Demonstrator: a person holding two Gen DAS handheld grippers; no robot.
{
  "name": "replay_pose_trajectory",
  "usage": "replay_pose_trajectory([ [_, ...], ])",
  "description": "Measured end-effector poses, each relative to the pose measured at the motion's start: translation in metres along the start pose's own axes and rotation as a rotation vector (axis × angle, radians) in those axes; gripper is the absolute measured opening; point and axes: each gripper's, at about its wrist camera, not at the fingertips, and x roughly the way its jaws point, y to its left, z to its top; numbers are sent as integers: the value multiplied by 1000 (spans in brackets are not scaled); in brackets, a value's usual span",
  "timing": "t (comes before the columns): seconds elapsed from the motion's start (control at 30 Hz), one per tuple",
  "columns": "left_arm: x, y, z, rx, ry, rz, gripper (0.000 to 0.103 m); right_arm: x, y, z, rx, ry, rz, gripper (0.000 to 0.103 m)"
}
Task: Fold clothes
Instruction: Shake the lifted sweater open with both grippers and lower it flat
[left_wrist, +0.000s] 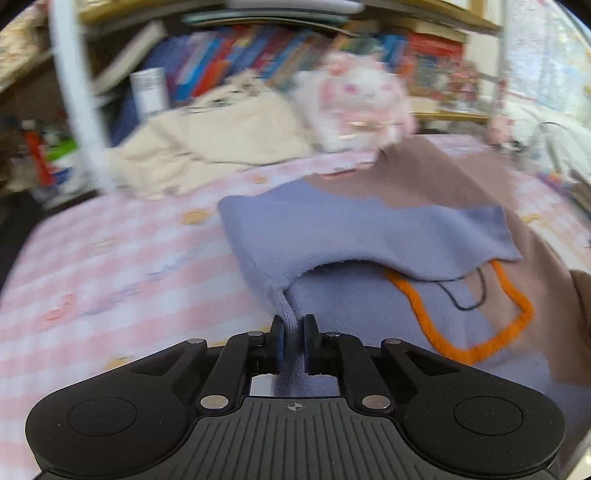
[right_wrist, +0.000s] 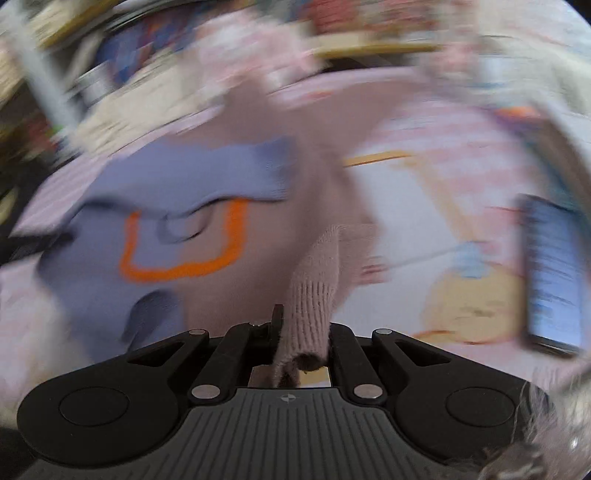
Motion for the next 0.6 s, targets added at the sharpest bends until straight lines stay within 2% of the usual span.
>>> replay_pose_trajectory([
  [0.03,-2,12,-6,-9,14,37,8,4,9,2,-52,19,51,5],
  [0.1,-1,39,-28,-57,99,97,9,12,28,6,-164,57,123,5],
  [0.17,0,53,-38,-107,112,120,9,21,40,11,-220,86,141,5],
  [0.23,2,59,-42,-146,109,137,9,28,42,14,-218,108,142,5],
  [0.3,6,56,-41,-169,87,145,9,35,45,18,-174,112,134,5],
  [0.4,12,52,-37,-211,61,136,9,32,30,19,-47,71,61,5],
  [0.47,11,37,-31,-150,39,146,9,25,15,15,64,28,-1,5],
  [0.53,9,22,-25,-90,18,155,9,22,12,8,94,46,-19,5],
  [0.6,8,6,-18,-30,-3,164,9,23,11,3,97,83,-1,6],
])
